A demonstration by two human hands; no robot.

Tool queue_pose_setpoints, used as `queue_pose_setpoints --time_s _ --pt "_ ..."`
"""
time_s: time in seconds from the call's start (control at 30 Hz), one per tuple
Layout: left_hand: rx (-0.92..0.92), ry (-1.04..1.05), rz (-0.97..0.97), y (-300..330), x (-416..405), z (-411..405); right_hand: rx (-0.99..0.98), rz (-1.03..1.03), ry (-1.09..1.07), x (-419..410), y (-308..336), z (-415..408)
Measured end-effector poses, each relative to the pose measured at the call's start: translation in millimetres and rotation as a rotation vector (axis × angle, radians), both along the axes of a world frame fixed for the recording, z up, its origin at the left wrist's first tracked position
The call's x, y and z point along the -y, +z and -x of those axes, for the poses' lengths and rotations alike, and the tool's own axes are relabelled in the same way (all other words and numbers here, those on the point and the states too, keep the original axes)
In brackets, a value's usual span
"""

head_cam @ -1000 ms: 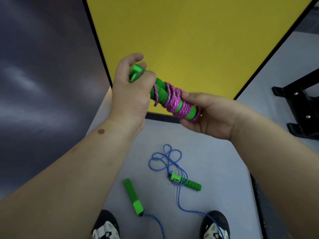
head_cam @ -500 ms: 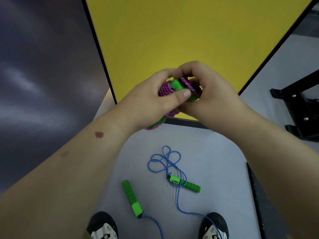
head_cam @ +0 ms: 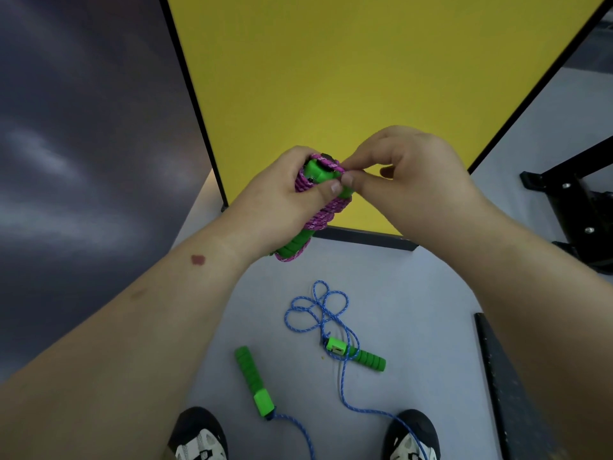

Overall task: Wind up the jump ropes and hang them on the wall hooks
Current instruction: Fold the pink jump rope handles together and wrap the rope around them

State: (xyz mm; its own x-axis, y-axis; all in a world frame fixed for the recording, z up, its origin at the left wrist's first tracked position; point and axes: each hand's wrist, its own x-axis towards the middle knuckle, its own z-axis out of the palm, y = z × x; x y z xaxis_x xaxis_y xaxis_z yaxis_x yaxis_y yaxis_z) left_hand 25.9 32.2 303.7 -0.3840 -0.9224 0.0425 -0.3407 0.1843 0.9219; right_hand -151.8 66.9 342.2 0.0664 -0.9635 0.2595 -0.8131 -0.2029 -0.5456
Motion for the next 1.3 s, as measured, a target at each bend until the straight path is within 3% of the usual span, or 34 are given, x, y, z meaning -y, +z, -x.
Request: queue_pose_setpoints --time_s 0.07,0.17,0.23,0.37,0.47,0.53,0.73,1.07,1.3 --pt "-0.011 0.0 -0.007 0.8 -0.4 -0.4 0.12 -0.015 -0.064 1.9 4.7 -1.8" --pt "0.013 -0.007 -0.013 4.1 -3.3 1.0 0.667 -0.14 -0.194 7.2 15.1 -5.9" --pt "0.021 -0.021 -0.029 3.9 -3.1 1.1 0.814 -0.195 -0.201 11.2 18.5 -5.5" --pt "-0.054 -0.078 -0.098 5.1 1.6 -0.4 0.733 -0.203 -0.099 12.2 19.5 -5.7" --pt "-0.252 -0.027 -0.025 13.5 2.6 2.9 0.616 -0.223 -0.026 11.4 19.2 -7.0" --pt "-0.291 0.021 0.03 16.8 2.1 5.3 0.572 -0.23 0.006 10.0 18.1 -7.4" --pt "-0.28 0.149 0.093 17.2 -0.4 11.2 0.774 -0.237 0.0 4.7 17.8 2.4" --pt "-0.434 0.286 0.026 35.9 10.4 14.4 0.769 -0.012 -0.052 22.9 23.4 4.3" --pt "-0.471 0.347 -0.033 126.6 47.7 25.0 0.837 -0.009 -0.099 60.3 114.3 5.7"
